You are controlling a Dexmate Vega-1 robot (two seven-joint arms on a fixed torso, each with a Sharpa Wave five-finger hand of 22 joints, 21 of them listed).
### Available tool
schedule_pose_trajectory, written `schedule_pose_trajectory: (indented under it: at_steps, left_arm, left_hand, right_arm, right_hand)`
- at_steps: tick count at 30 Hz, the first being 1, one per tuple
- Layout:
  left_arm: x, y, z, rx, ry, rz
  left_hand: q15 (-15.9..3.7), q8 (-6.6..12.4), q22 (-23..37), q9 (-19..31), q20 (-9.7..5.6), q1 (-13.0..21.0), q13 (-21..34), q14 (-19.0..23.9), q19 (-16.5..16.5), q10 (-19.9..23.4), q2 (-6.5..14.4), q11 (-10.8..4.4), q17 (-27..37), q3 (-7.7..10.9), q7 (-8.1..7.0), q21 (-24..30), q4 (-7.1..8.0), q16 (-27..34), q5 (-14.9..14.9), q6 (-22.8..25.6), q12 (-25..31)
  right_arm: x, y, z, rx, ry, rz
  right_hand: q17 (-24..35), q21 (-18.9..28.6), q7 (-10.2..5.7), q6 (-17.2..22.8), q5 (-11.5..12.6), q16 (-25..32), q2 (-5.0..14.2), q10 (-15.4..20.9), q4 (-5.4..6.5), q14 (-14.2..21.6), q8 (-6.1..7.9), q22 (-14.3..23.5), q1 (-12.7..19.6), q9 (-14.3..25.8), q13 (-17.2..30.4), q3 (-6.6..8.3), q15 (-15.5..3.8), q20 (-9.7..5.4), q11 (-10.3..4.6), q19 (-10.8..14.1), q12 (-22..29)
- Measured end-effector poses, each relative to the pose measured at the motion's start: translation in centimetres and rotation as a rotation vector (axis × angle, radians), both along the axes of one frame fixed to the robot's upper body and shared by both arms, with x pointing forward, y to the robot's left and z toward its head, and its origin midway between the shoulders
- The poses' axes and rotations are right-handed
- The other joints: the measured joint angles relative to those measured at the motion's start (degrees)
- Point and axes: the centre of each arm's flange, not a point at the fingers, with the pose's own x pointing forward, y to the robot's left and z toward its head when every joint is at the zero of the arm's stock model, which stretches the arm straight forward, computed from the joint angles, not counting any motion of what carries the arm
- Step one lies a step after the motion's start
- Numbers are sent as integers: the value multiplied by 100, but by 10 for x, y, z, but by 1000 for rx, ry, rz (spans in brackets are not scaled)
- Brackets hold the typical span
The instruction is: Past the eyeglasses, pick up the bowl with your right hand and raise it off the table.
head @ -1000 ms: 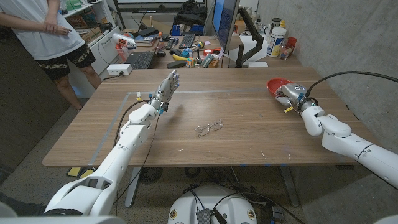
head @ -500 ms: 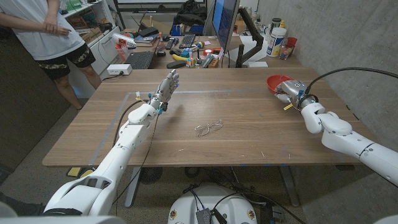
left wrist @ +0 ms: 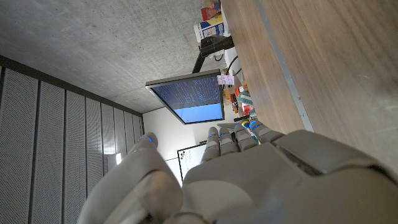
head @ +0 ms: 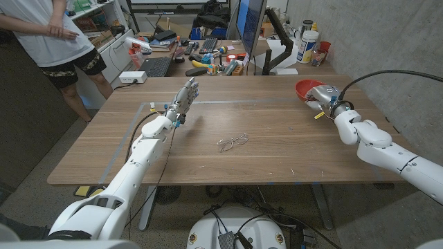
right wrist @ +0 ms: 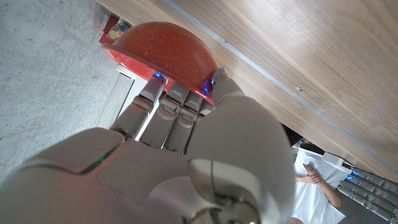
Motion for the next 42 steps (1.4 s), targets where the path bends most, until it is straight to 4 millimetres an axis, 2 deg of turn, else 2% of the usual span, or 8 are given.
schedule_pose_trajectory:
  at_steps: [28,42]
  left_arm:
    - [5,1,1,2,-1,-7]
    - [3,5,0,9,-3,7]
  left_hand:
    - [4,0,0,0,0,-1,0,-4,0,0,-1,0,0,-23,0,0,24,0,0,0,0]
    - [25,0,0,0,21,-1,0,-25,-21,0,-1,0,0,-47,0,0,0,0,0,0,0]
  right_arm:
    - [-18,6,30,-22,-45,4]
    - [-23,10,38,-30,-56,14]
  right_hand:
    - [-4,0,-1,0,-4,-52,21,2,10,0,-49,1,-21,1,5,-39,0,0,-1,0,-55]
    - [1,0,-19,18,-9,-54,21,21,32,-1,-68,1,-20,29,2,-62,0,0,-21,0,-88]
